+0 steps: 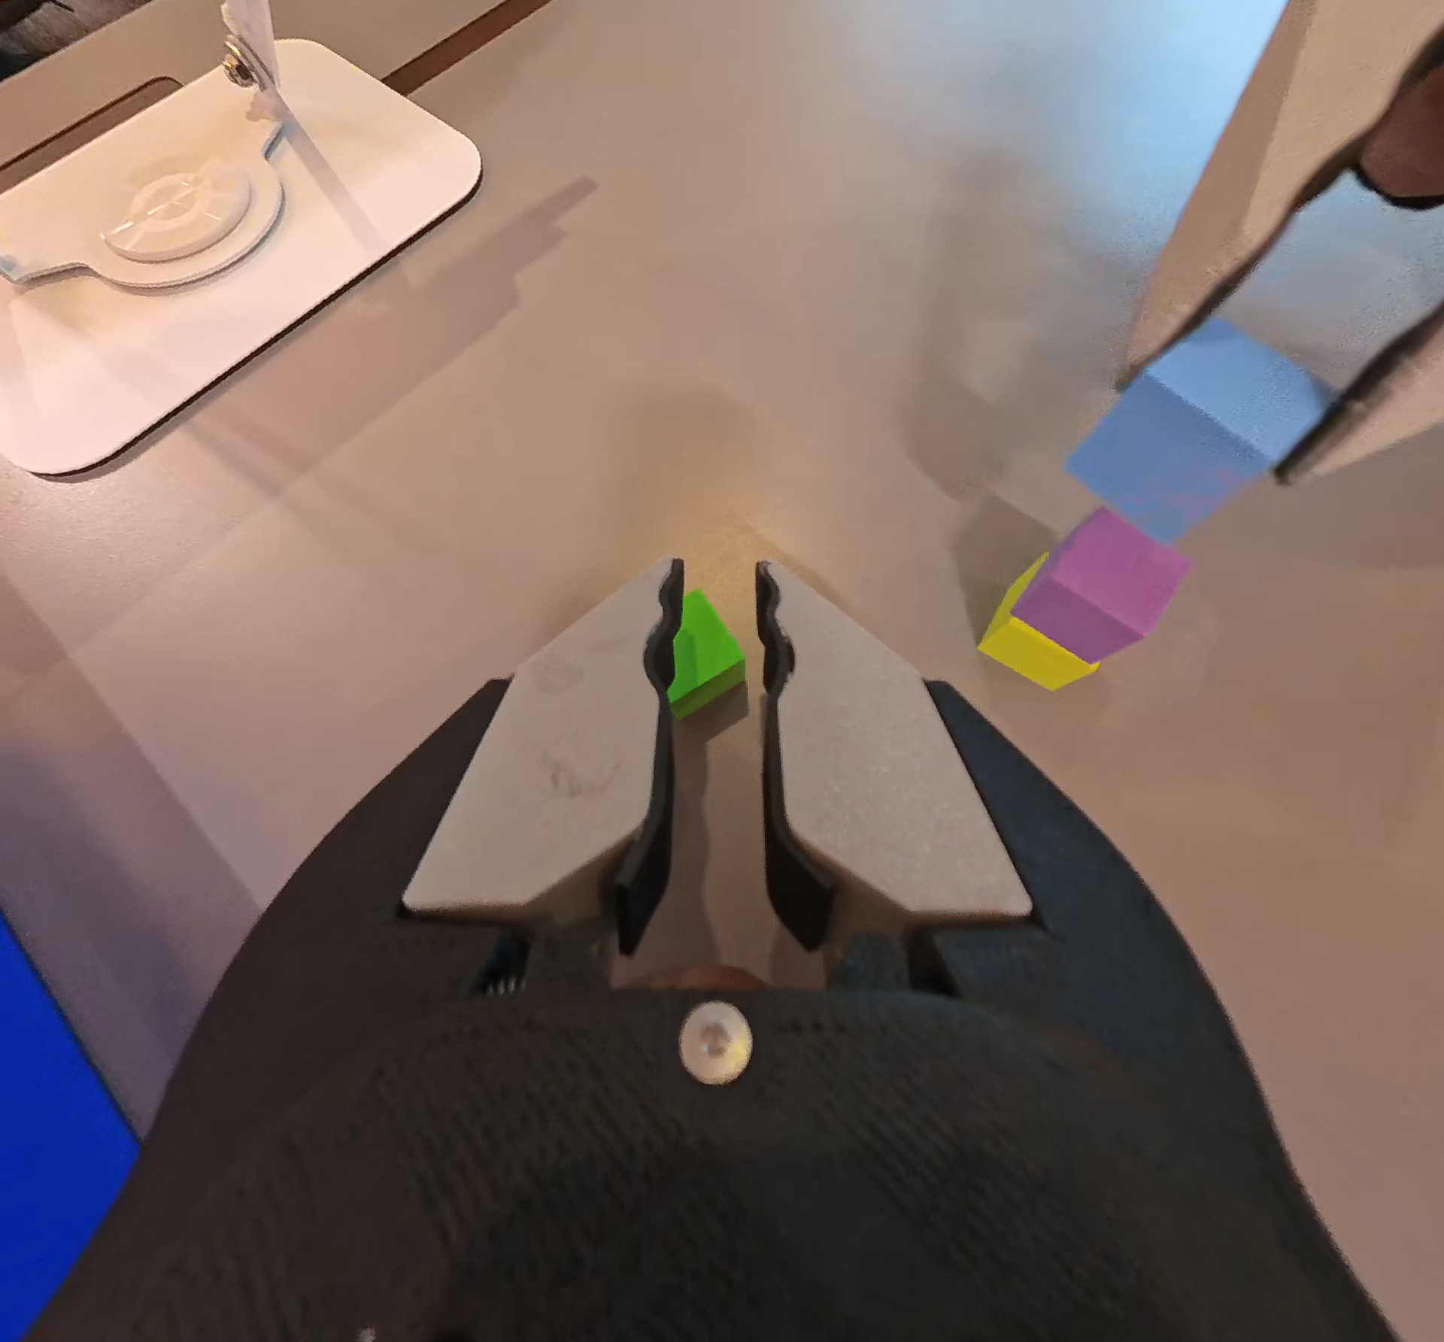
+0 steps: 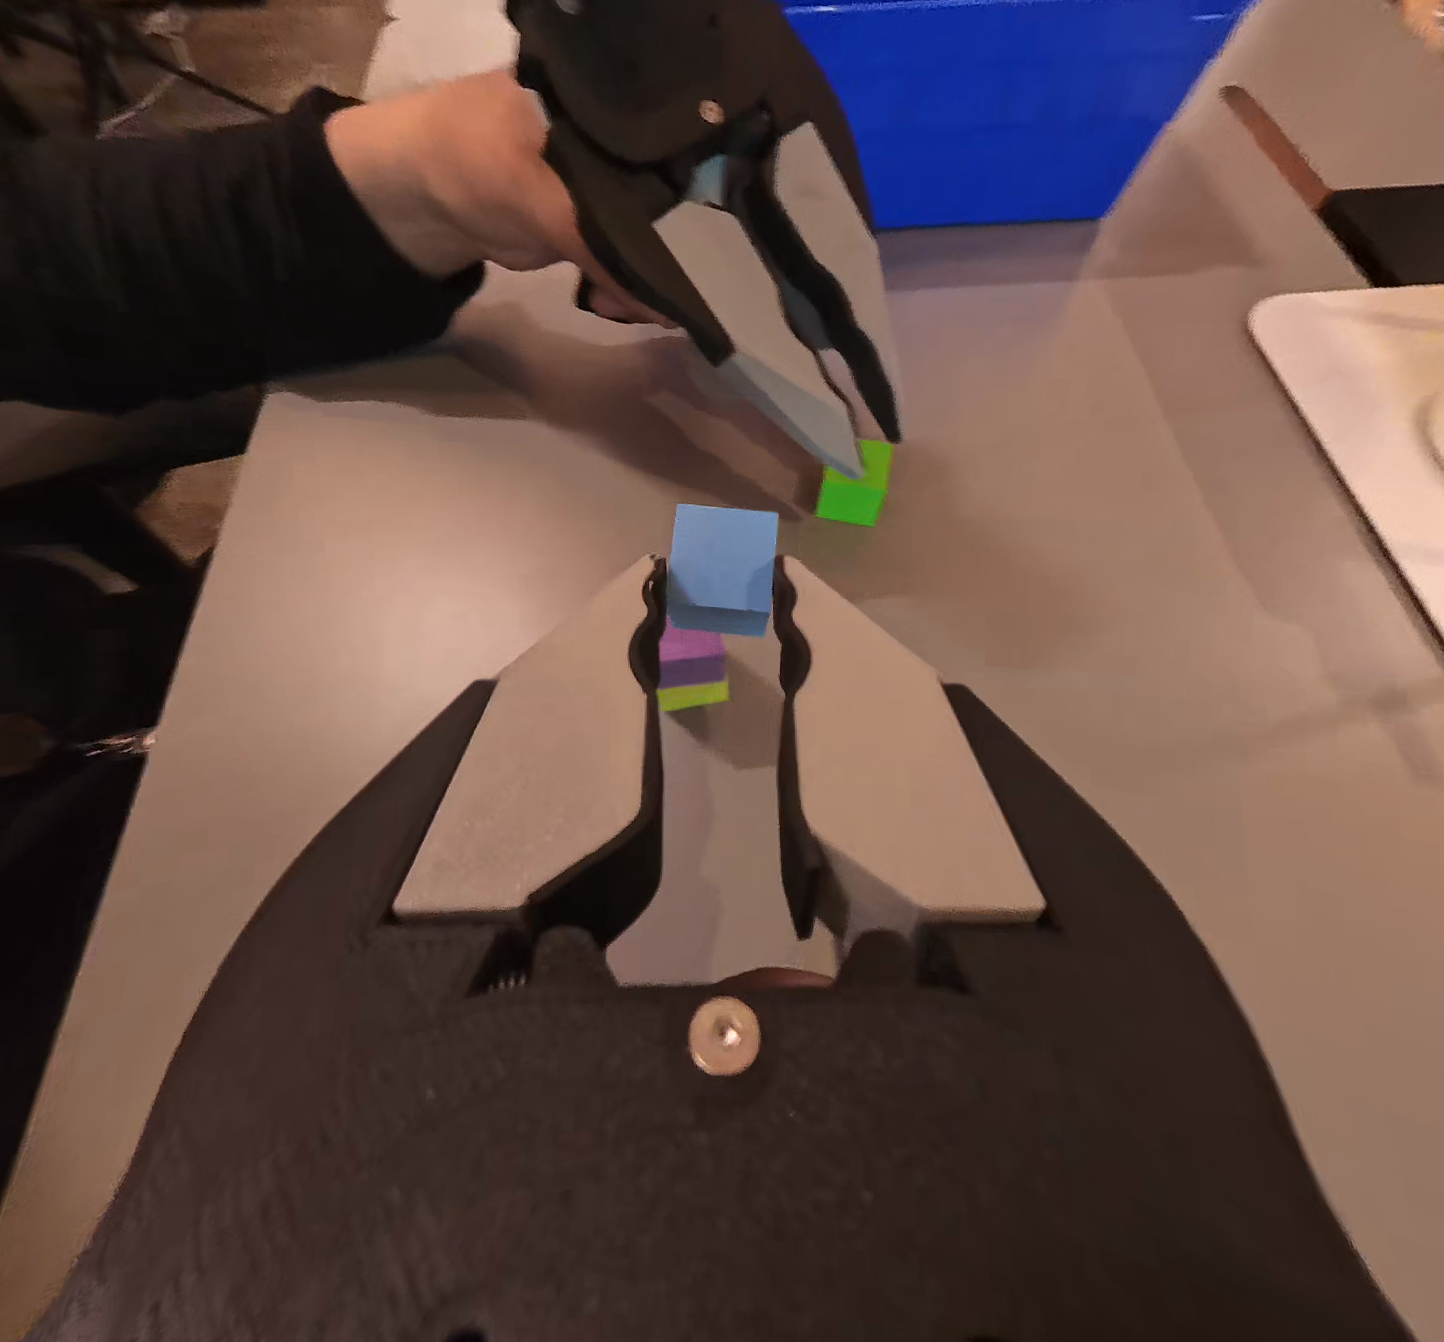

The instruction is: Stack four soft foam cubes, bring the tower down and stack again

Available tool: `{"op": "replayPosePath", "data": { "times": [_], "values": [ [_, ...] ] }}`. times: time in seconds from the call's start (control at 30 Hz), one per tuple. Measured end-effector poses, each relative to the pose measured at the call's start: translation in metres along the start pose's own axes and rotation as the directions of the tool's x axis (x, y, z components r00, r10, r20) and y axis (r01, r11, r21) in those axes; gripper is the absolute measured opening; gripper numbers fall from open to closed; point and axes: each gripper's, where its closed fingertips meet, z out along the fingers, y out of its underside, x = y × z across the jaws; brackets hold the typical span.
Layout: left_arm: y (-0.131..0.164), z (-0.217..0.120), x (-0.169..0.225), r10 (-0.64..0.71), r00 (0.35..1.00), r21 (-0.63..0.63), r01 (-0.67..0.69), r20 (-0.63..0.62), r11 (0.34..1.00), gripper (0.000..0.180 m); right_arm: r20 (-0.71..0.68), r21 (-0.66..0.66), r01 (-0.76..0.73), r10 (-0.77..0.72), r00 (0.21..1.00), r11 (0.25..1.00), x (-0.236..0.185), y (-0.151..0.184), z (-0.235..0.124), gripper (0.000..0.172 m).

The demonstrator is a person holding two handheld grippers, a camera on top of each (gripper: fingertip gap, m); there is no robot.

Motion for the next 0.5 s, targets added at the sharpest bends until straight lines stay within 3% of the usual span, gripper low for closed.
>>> {"op": "replayPosePath", "data": {
  "times": [0.23,0.5],
  "values": [
    [0.001,0.001,0.001,0.003,1.000,-0.005,-0.003,-0.004,1.000,0.016,0.037,-0.106,0.065,-0.061,0.997,0.992,-0.014,0.013,0.017,0.024],
    [0.001,0.001,0.000,-0.003,1.000,-0.004,0.003,-0.005,1.000,0.016,0.066,-0.128,0.090,-0.082,0.994,0.988,-0.015,0.012,0.012,0.024]
  ]
}}
